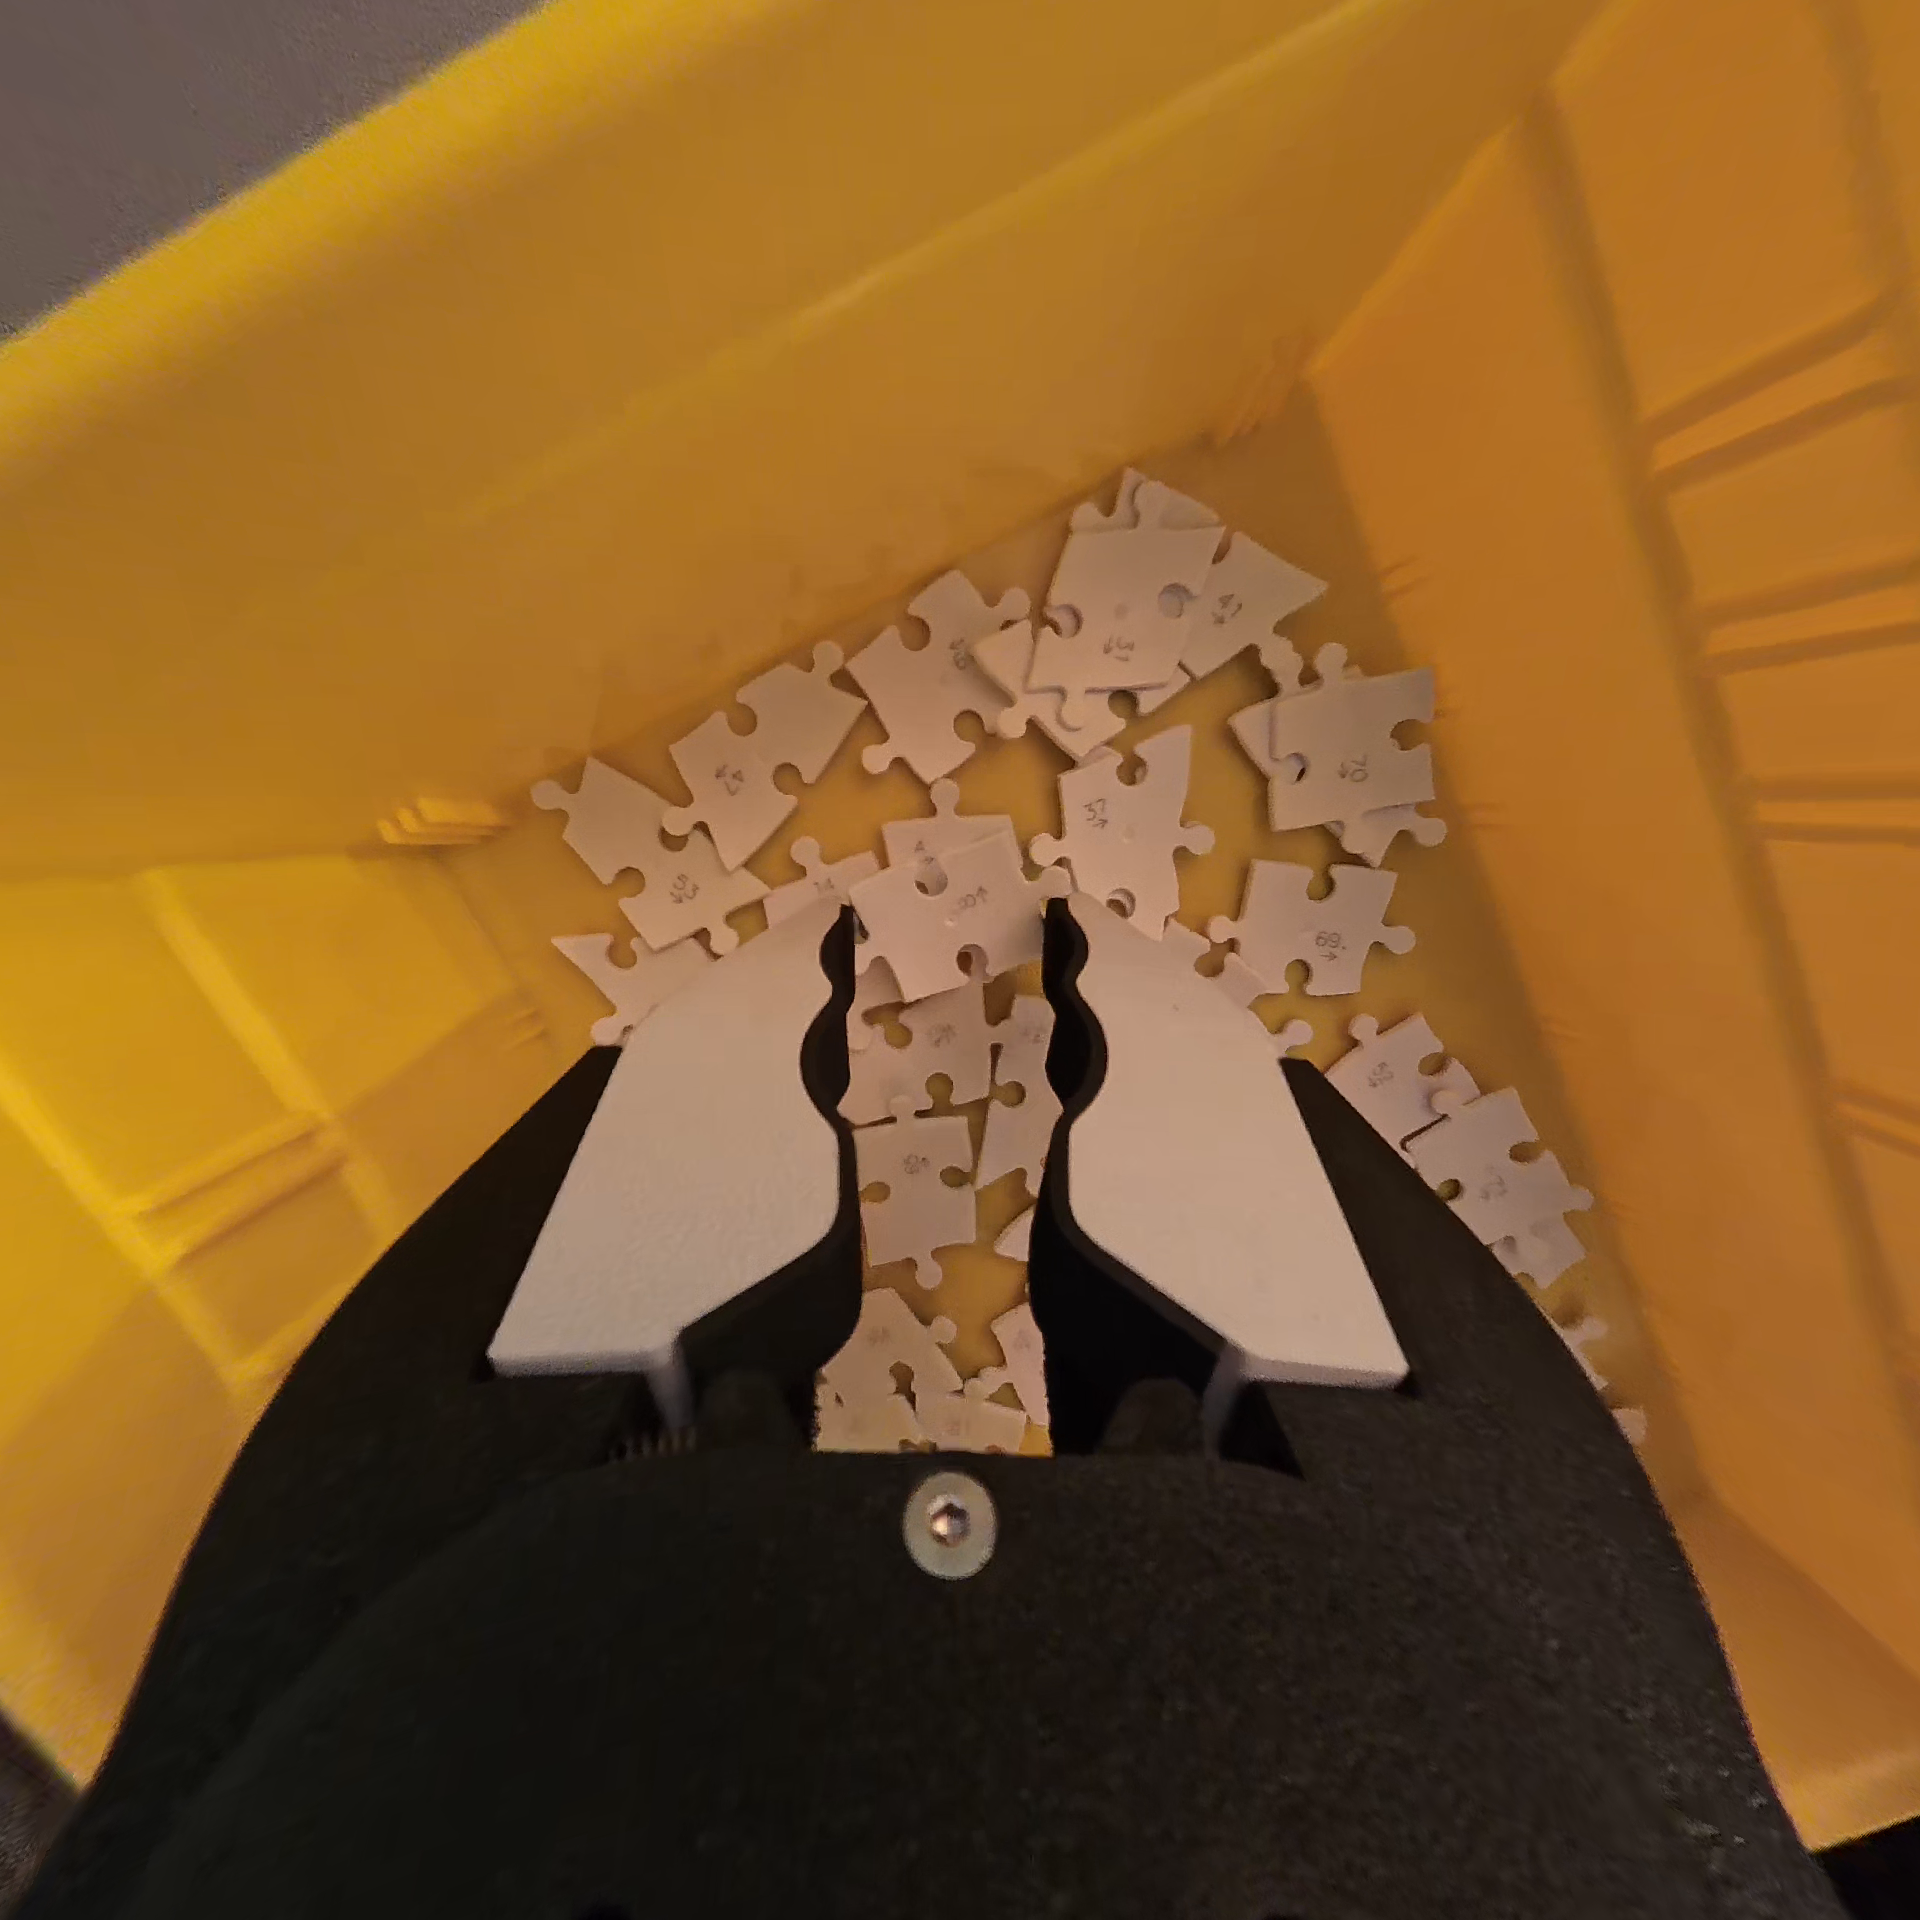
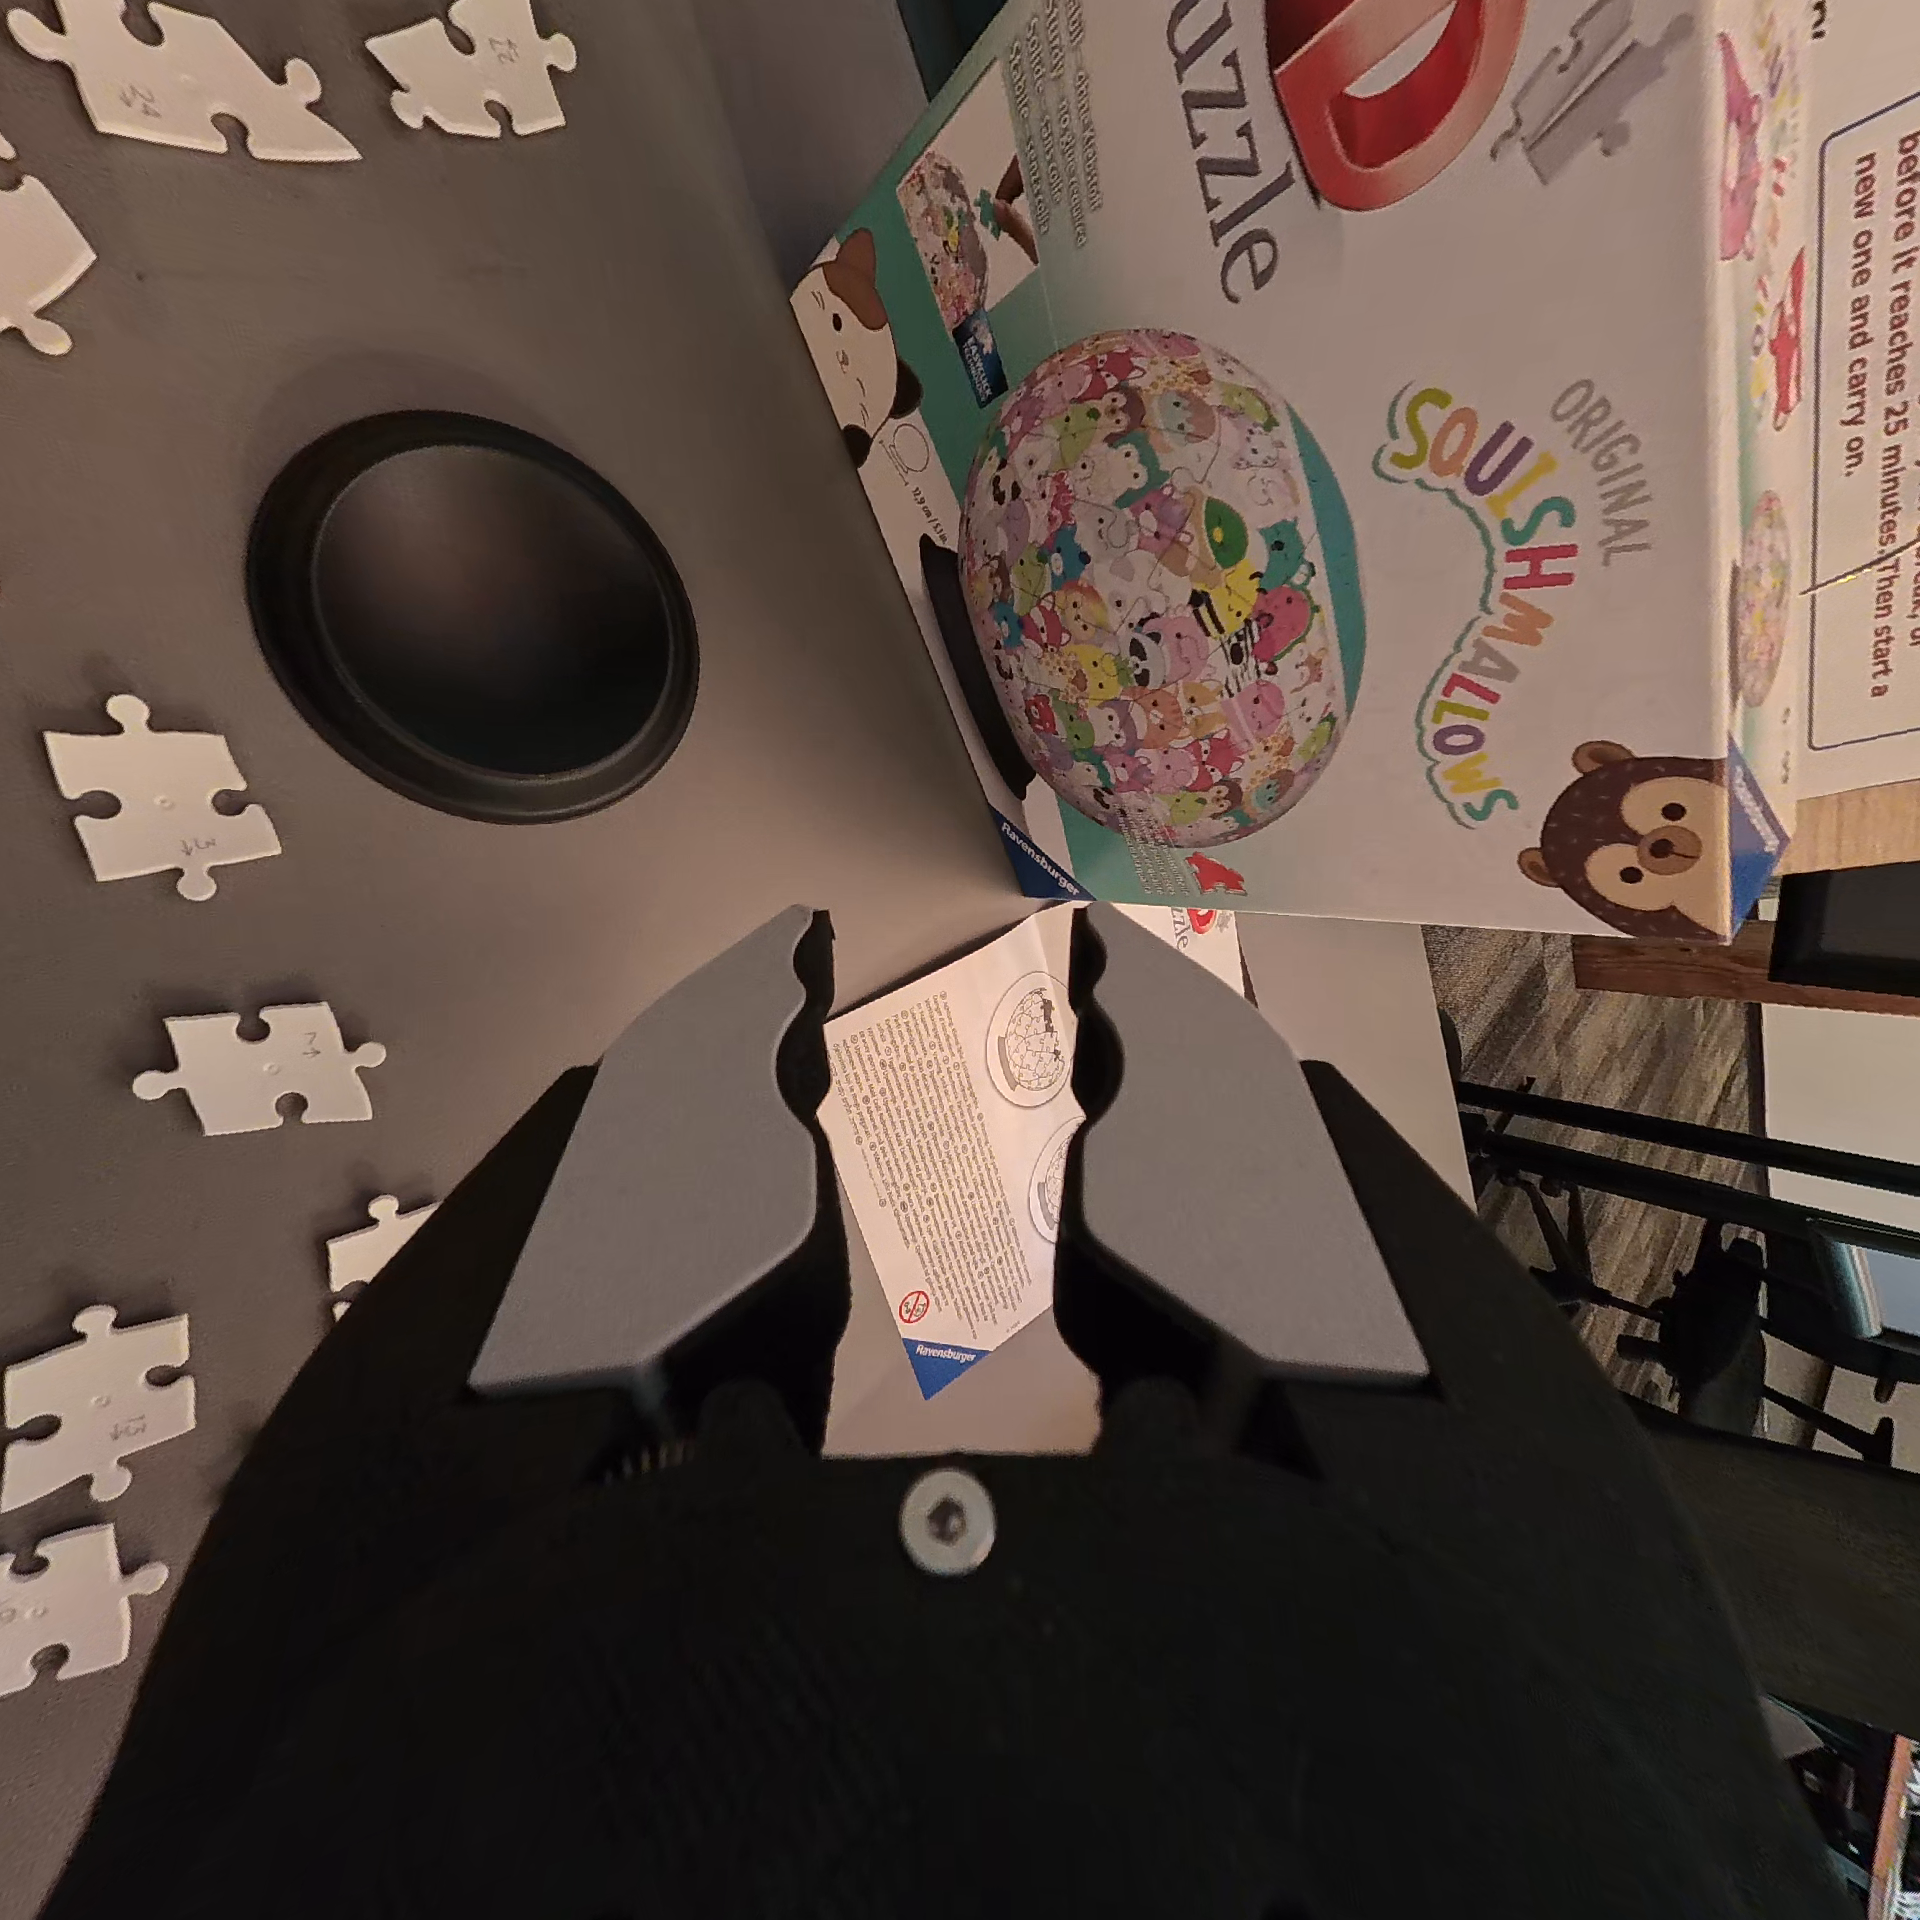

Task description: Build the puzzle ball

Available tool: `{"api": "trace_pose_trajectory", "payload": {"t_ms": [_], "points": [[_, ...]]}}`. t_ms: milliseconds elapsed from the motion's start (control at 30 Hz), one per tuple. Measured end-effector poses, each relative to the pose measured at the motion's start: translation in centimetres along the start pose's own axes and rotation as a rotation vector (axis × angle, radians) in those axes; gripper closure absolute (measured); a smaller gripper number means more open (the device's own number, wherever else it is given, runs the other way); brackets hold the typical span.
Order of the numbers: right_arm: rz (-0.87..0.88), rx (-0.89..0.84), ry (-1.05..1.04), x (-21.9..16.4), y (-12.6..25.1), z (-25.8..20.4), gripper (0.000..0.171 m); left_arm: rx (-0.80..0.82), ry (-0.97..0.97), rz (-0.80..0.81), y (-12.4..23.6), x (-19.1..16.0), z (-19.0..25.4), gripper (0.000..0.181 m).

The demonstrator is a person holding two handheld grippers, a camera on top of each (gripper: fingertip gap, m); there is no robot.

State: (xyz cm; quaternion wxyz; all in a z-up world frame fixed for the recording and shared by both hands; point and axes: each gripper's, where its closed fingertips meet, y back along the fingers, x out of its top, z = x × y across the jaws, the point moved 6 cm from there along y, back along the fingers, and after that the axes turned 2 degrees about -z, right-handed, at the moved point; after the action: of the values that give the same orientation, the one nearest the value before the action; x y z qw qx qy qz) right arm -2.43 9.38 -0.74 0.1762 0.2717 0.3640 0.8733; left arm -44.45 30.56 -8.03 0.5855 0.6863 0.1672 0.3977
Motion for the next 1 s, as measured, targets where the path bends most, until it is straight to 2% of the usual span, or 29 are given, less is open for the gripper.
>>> {"api": "trace_pose_trajectory", "payload": {"t_ms": [267,400,500,633,800,1000], "points": [[-0.001,0.000,0.000,0.0,0.0,0.0,0.126,-0.021,0.036,0.171,4.8,1.0,0.3,0.147],[0.000,0.001,0.002,0.0,0.1,0.0,0.126,-0.088,-0.032,0.282,8.1,2.0,3.5,0.147],[0.001,0.003,0.007,0.0,0.4,0.0,0.126,-0.166,-0.095,0.324,10.0,2.3,6.0,0.147],[0.005,0.006,0.009,-0.1,1.0,0.1,0.126,-0.187,-0.186,0.356,11.8,2.4,9.3,0.147],[0.029,0.001,0.009,-0.4,2.8,0.6,0.126,-0.276,-0.259,0.304,11.5,2.3,16.0,0.147],[0.077,0.025,-0.038,-1.6,5.1,1.5,0.126,-0.280,-0.335,0.150,6.5,4.9,23.2,0.147]]}}
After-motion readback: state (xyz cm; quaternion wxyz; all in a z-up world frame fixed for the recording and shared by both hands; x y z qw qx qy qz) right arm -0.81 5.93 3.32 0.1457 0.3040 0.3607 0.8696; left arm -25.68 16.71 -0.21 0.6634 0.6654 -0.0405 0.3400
